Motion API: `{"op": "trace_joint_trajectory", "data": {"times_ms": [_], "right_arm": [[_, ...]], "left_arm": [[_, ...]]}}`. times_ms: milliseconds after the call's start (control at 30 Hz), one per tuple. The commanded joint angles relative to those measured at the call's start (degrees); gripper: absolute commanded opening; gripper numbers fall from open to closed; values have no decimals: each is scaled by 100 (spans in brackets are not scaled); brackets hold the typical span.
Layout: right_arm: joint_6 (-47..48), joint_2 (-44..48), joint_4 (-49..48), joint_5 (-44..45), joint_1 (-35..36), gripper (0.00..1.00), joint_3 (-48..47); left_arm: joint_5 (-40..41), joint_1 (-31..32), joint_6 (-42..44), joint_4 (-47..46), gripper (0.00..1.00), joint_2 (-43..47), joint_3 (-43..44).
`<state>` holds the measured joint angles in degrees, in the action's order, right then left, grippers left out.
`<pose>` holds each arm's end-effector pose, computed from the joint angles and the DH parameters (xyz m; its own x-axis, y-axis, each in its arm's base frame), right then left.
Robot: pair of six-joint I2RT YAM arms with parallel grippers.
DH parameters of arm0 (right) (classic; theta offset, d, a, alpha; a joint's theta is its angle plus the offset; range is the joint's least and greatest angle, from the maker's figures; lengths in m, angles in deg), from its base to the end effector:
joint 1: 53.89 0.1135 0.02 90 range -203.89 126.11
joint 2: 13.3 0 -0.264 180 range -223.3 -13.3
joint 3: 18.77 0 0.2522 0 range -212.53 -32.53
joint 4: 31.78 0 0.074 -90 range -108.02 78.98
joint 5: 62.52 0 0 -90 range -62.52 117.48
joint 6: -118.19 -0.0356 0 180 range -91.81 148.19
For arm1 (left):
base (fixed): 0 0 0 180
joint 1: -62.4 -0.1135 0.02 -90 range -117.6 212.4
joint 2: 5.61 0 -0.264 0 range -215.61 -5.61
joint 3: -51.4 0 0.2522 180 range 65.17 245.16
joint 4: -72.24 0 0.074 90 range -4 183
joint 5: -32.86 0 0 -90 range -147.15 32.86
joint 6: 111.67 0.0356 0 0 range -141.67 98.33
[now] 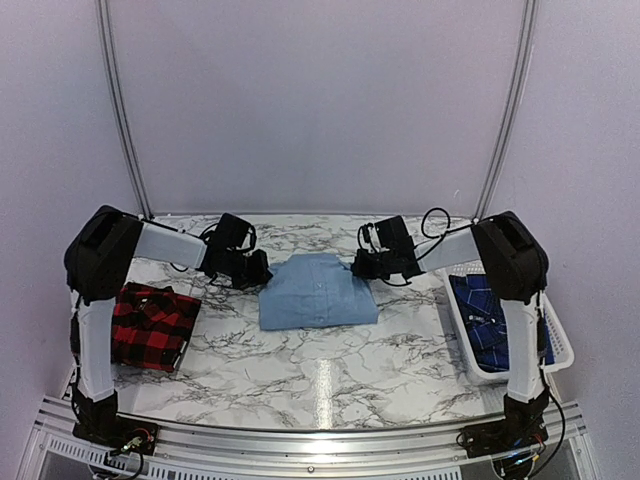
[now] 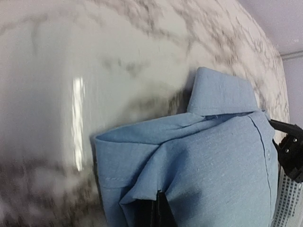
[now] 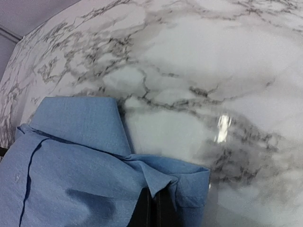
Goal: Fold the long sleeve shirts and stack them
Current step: Fold the 2/3-rectangle-folded shirt at the center of the board.
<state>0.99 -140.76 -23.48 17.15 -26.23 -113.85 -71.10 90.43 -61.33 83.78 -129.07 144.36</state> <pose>0.4188 0.2267 0.1169 -0.7773 0.1003 -0.6211 -0.2494 0.8572 0.4506 0.4051 -0.2254 0.1331 -0.8471 -0.2507 -0.4686 0.0956 0.7955 -0.5984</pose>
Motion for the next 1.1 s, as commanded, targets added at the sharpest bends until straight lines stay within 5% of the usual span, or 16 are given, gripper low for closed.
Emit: {"op": "trace_joint_trajectory", "data": {"times_ms": [0,167,367,933,1067], "right_arm": [[10,913,218,-30,556,0,1375],[-20,2222,282,475,755,0,2396],[53,2752,387,786,757,0,2599],[323,2216,445,1357,420,0,1898],[577,2254,748,1291,415,34,1625]], "left_arm": [[576,506,-303,-657,0,1411,-1606],[962,761,-453,-726,0,2536,-2656],[983,774,-316,-600,0,3158,-2819],[909,406,290,-136,0,1573,-1399],[1066,366,283,-71,0,1559,-1395]]}}
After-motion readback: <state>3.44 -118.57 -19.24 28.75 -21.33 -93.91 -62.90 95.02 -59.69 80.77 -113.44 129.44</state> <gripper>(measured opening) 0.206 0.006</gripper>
